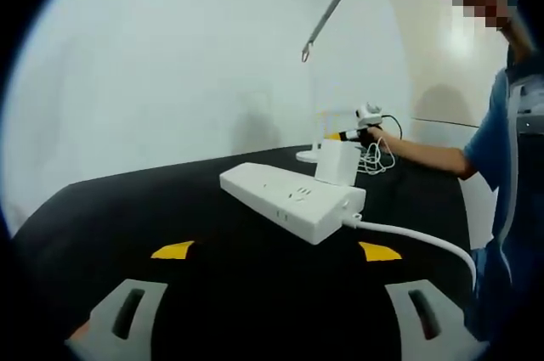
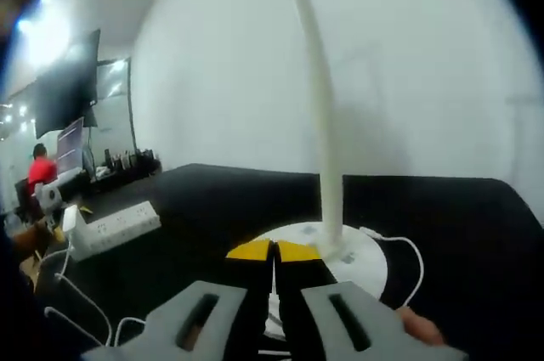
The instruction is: Insert the desk lamp plug into the socket, turn on the power strip switch, turn on the lamp switch, then turn off the lamp switch, turn off the power strip switch, and remove the plug from the socket.
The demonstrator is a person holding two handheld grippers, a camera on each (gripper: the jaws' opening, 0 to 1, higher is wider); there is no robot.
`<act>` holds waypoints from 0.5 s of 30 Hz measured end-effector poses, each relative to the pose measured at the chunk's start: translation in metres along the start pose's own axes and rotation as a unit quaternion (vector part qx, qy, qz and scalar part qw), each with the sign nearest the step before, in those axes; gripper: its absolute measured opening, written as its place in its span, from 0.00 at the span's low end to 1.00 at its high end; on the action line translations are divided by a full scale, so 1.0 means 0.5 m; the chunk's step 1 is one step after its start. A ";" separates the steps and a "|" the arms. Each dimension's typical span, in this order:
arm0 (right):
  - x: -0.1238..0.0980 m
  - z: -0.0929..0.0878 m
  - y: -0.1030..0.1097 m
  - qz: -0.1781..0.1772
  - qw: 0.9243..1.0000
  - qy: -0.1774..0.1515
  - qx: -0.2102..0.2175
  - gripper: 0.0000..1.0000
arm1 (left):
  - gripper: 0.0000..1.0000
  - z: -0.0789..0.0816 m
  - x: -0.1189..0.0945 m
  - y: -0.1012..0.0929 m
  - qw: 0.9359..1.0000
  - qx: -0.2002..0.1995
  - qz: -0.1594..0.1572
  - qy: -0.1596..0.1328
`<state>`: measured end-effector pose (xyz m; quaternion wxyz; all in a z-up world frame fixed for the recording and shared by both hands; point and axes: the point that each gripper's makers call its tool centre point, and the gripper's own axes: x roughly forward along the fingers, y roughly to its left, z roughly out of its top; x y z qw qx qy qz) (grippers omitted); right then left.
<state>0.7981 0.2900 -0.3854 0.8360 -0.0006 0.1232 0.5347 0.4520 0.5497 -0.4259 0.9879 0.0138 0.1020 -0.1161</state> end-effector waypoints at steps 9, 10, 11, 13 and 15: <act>0.005 -0.008 -0.015 -0.005 1.000 0.008 -0.001 0.04 | 0.72 0.001 0.000 -0.002 1.000 0.001 0.000 -0.001; 0.005 -0.009 -0.016 -0.005 1.000 0.010 -0.002 0.04 | 0.72 0.001 0.000 -0.002 1.000 0.001 0.001 -0.001; 0.005 -0.010 -0.013 -0.005 1.000 0.011 -0.004 0.04 | 0.72 0.001 0.000 -0.002 1.000 0.001 0.000 -0.001; 0.005 -0.009 -0.011 -0.005 1.000 0.011 -0.007 0.04 | 0.72 0.001 0.000 -0.003 1.000 0.001 0.000 -0.001; 0.006 -0.009 -0.008 -0.003 1.000 0.010 -0.007 0.04 | 0.72 0.001 0.000 -0.002 1.000 0.001 0.000 0.000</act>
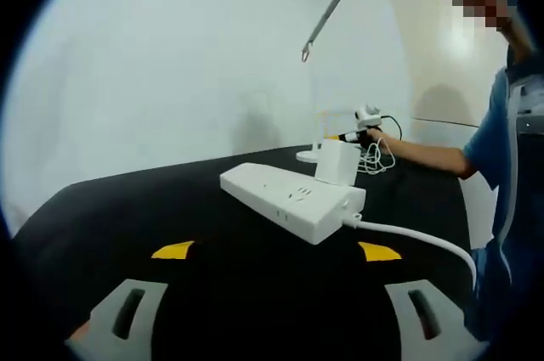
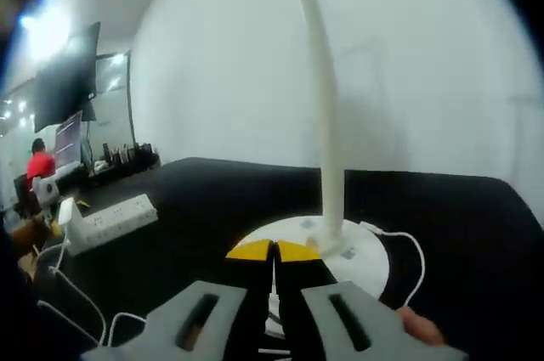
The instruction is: Insert the desk lamp plug into the socket, turn on the power strip switch, turn on the lamp switch, then turn off the lamp switch, turn off the power strip switch, and remove the plug from the socket.
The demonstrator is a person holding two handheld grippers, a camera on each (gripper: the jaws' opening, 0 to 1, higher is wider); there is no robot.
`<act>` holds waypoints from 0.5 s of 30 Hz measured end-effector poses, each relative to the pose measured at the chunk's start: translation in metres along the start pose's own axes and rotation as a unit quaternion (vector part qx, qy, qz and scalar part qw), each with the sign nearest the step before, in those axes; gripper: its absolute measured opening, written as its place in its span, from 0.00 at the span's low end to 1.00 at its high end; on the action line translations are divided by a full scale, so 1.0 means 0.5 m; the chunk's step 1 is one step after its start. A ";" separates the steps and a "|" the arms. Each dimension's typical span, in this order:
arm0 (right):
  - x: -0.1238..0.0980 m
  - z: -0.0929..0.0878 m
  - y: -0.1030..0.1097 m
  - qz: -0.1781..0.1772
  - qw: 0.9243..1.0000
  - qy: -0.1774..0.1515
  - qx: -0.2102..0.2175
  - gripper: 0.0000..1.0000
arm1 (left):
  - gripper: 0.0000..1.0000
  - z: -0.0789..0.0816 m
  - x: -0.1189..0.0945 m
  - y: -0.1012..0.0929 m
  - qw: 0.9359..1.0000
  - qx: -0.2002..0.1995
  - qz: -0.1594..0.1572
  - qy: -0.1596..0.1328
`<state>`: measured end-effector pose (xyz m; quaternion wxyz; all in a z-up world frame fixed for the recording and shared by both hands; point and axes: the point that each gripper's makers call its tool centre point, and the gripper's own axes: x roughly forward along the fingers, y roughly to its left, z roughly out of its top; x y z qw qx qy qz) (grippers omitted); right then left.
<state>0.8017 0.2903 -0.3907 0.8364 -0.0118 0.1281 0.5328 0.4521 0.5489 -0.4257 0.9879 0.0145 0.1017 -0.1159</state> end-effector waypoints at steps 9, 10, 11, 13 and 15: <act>0.004 -0.003 -0.004 -0.005 1.000 0.004 -0.008 0.04 | 0.71 -0.001 0.000 0.003 1.000 0.001 0.001 0.001; 0.004 -0.004 -0.004 -0.005 1.000 0.004 -0.008 0.04 | 0.71 -0.001 0.000 0.003 1.000 0.001 0.001 0.001; 0.004 -0.005 -0.004 -0.006 1.000 0.004 -0.009 0.04 | 0.71 -0.001 -0.001 0.002 1.000 0.001 0.001 0.001; 0.006 -0.008 -0.004 -0.005 1.000 0.007 -0.010 0.04 | 0.71 0.000 -0.001 0.002 1.000 0.002 0.001 0.000; 0.006 -0.009 -0.005 -0.006 1.000 0.008 -0.010 0.04 | 0.71 -0.001 -0.001 0.002 1.000 0.002 0.001 0.001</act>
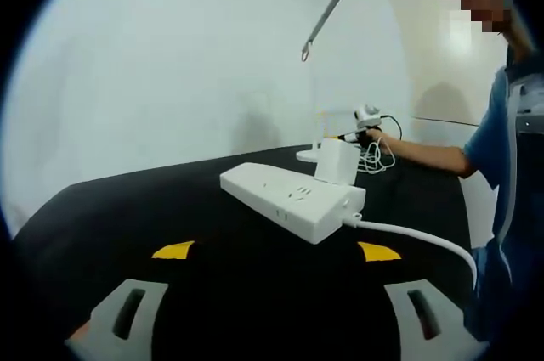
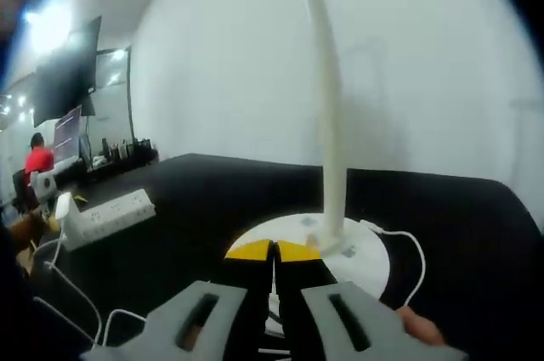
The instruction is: Insert the desk lamp plug into the socket, turn on the power strip switch, turn on the lamp switch, then turn off the lamp switch, turn off the power strip switch, and remove the plug from the socket.
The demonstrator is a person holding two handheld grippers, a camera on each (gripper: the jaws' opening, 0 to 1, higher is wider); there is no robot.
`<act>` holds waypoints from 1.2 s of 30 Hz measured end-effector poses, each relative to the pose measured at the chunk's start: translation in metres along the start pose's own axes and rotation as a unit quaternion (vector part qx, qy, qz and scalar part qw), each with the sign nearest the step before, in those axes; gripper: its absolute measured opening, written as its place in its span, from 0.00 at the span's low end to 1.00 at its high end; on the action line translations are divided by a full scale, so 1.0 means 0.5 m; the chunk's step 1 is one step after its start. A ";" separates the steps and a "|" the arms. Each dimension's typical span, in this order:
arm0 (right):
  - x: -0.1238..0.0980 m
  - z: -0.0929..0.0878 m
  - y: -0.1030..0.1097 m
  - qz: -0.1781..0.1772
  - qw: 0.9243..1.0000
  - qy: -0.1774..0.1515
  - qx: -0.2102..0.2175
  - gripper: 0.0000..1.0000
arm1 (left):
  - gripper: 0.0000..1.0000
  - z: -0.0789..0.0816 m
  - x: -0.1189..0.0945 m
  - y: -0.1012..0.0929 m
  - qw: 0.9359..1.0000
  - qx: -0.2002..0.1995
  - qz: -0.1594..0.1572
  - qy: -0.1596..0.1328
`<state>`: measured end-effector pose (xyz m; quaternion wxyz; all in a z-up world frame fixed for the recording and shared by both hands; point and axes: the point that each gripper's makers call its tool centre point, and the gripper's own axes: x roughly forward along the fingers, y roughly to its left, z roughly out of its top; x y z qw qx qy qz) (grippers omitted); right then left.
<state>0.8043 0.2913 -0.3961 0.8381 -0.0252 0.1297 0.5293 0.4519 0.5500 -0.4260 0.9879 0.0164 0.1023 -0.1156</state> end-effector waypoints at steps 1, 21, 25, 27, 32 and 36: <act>0.000 0.000 0.002 0.001 1.000 0.000 -0.001 0.04 | 0.71 0.000 0.000 0.000 1.000 0.000 0.000 0.000; 0.009 -0.027 0.005 0.003 1.000 0.027 0.001 0.03 | 0.70 -0.002 0.000 0.000 1.000 0.002 0.001 0.001; 0.010 -0.030 0.005 0.000 0.999 0.033 0.000 0.03 | 0.71 -0.002 0.000 -0.001 1.000 0.002 0.001 0.001; 0.010 -0.032 0.009 -0.004 0.999 0.038 -0.014 0.03 | 0.71 -0.001 0.000 -0.001 1.000 0.002 0.001 0.001; 0.010 -0.033 0.010 -0.005 0.998 0.043 -0.044 0.03 | 0.70 -0.002 0.000 -0.002 1.000 0.002 0.001 0.003; 0.011 -0.036 0.003 -0.007 0.998 0.044 -0.046 0.02 | 0.70 -0.002 0.000 -0.002 1.000 0.002 0.001 0.003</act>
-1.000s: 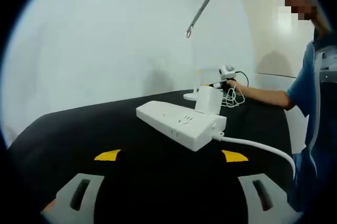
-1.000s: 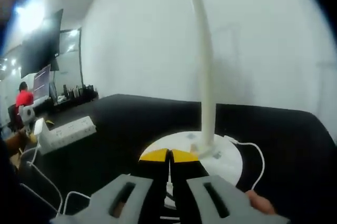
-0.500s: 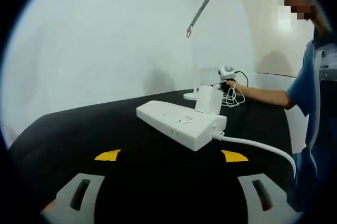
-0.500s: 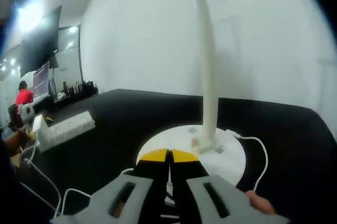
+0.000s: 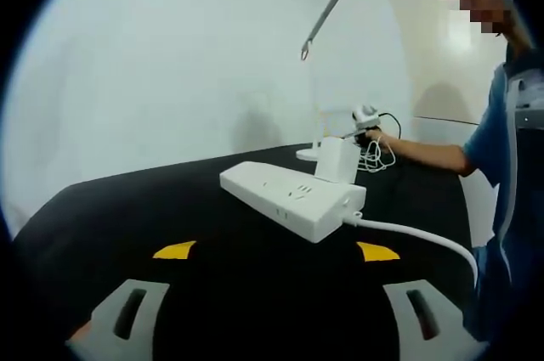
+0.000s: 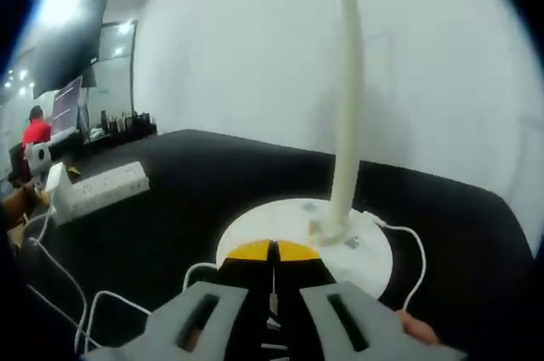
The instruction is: Insert the desk lamp plug into the socket, turn on the power strip switch, turn on the lamp switch, then turn off the lamp switch, turn off the power strip switch, and remove the plug from the socket.
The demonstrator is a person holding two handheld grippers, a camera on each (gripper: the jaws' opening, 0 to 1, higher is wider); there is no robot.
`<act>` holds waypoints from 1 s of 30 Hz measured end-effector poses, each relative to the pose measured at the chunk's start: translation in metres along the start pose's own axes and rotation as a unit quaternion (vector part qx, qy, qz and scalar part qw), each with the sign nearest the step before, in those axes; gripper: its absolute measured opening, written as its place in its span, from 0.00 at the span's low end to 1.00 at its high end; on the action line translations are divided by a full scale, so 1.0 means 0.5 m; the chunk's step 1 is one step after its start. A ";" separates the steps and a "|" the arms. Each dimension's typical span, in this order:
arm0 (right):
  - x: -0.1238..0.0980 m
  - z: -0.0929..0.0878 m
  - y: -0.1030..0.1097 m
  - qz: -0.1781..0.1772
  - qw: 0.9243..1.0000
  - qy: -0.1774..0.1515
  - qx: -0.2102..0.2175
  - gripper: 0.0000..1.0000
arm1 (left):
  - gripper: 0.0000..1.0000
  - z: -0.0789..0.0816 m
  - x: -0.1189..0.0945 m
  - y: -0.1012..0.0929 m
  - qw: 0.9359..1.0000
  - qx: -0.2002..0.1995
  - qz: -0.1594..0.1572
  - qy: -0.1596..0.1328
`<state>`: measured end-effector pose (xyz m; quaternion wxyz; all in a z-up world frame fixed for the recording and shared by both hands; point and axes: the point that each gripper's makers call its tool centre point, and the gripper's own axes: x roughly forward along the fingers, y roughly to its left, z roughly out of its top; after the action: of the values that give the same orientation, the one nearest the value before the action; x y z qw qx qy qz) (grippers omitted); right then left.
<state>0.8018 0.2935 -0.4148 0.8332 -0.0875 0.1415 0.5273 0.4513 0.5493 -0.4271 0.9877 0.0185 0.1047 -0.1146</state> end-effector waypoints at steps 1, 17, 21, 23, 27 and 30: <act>-0.004 -0.001 -0.002 -0.001 1.000 -0.002 -0.001 0.02 | 0.70 0.000 0.000 0.000 1.000 0.000 0.000 0.000; -0.012 0.046 0.012 -0.010 0.999 -0.052 0.004 0.03 | 0.69 -0.001 0.000 0.003 1.000 -0.006 0.000 0.000; -0.010 0.044 0.009 -0.014 0.999 -0.049 0.003 0.03 | 0.70 0.001 0.000 0.003 1.000 -0.006 0.001 -0.002; -0.011 0.045 0.005 -0.016 0.999 -0.051 0.004 0.03 | 0.70 0.001 0.000 0.005 1.000 -0.007 0.001 -0.002; -0.022 0.058 0.004 -0.021 0.998 -0.058 0.002 0.03 | 0.70 0.000 0.001 0.005 1.000 -0.008 0.001 -0.001; -0.033 0.079 0.001 -0.028 0.997 -0.076 -0.004 0.03 | 0.70 0.000 0.001 0.006 1.000 -0.008 0.002 -0.002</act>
<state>0.8006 0.2914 -0.3721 0.8559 -0.0542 0.0730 0.5091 0.4524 0.5520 -0.4270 0.9882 0.0108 0.1039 -0.1121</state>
